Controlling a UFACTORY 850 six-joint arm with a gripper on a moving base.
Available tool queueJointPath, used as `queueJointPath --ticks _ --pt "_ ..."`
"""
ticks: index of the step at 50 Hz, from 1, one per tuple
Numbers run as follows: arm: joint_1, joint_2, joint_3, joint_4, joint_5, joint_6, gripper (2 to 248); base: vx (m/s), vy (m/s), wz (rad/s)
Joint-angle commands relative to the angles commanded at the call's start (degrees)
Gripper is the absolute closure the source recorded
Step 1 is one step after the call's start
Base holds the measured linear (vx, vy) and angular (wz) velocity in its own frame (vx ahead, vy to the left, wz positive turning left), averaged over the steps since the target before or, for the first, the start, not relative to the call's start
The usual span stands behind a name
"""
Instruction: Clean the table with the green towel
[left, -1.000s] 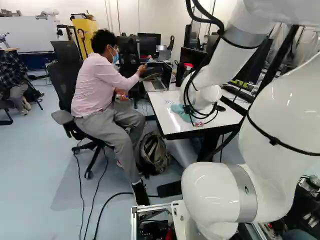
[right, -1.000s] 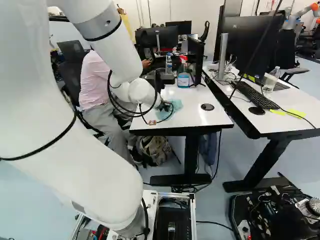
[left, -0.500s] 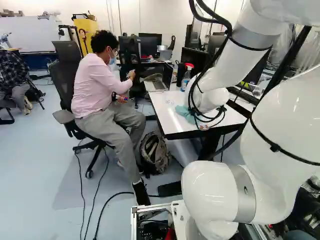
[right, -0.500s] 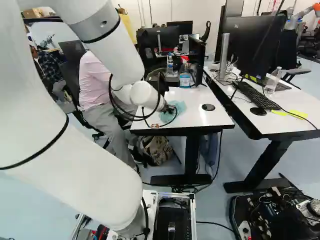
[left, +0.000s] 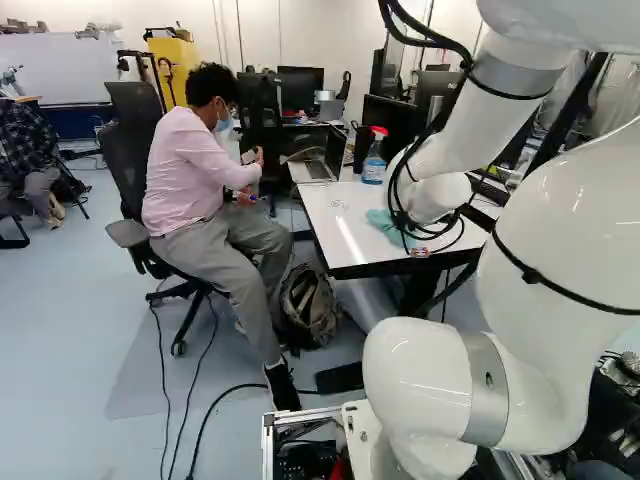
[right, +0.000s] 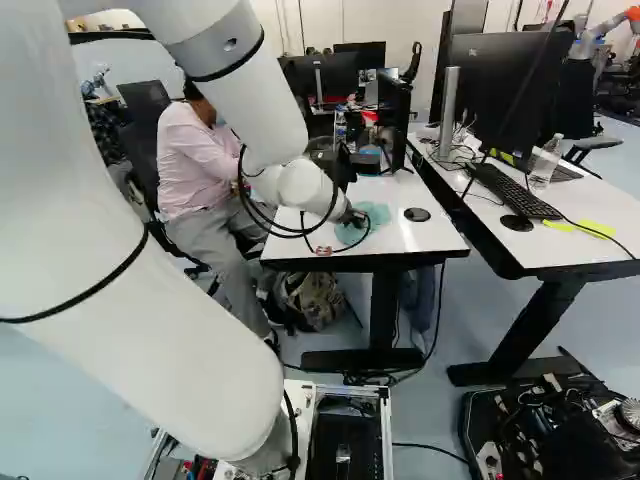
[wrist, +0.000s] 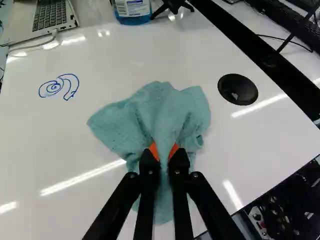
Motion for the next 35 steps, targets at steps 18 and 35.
queueJointPath --ticks 18,35 --pt "-2.73 -4.09 -4.13 0.00 0.00 0.00 213 0.000 0.000 0.000" --pt "-2.81 -3.95 -4.48 0.00 -0.11 0.00 213 0.000 0.000 0.000"
